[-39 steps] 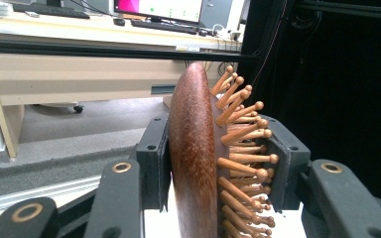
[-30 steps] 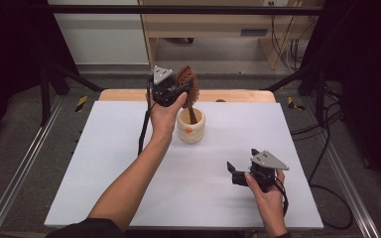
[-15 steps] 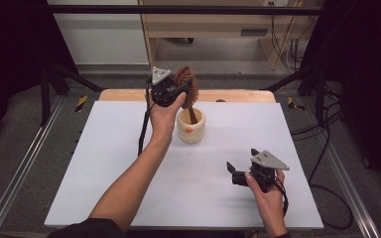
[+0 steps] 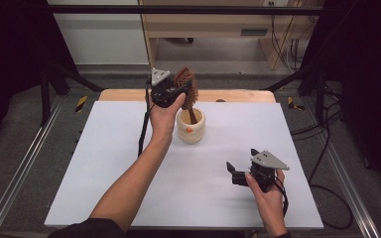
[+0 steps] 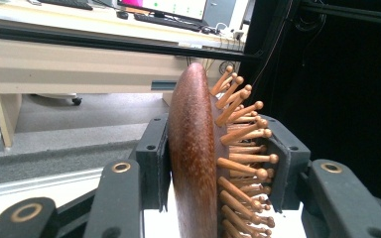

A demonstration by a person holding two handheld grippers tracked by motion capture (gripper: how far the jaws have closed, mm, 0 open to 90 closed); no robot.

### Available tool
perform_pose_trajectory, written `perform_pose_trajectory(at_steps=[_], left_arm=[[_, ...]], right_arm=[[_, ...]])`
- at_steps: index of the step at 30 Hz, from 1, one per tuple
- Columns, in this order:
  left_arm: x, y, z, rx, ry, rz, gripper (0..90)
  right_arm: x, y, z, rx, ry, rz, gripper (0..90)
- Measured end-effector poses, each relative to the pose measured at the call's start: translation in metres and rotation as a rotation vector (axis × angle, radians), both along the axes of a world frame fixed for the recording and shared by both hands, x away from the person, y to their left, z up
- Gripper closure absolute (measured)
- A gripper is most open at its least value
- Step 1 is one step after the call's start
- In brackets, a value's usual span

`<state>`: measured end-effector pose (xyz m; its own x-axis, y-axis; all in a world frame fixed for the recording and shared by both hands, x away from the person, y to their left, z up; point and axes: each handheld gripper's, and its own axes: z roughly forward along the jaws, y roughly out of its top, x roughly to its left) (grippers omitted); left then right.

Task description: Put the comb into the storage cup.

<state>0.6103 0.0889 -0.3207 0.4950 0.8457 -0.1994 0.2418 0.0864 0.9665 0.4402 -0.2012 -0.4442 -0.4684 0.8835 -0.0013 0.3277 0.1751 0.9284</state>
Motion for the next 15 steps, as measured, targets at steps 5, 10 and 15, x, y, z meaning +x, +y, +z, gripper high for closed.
perform_pose_trajectory(at_steps=[5,10,15], left_arm=[[0.0001,-0.0017,-0.0022,0.013,0.002,-0.003,51.9],[0.0002,-0.0033,-0.0035,0.013,0.004,-0.005,51.9],[0.0,-0.0047,-0.0053,0.017,0.006,-0.008,51.9]], right_arm=[[-0.0001,0.0,0.0001,0.002,0.0,-0.001,3.4],[0.0001,-0.0001,-0.0001,0.001,0.002,0.001,3.4],[0.0001,0.0,-0.0003,0.002,0.005,0.001,3.4]])
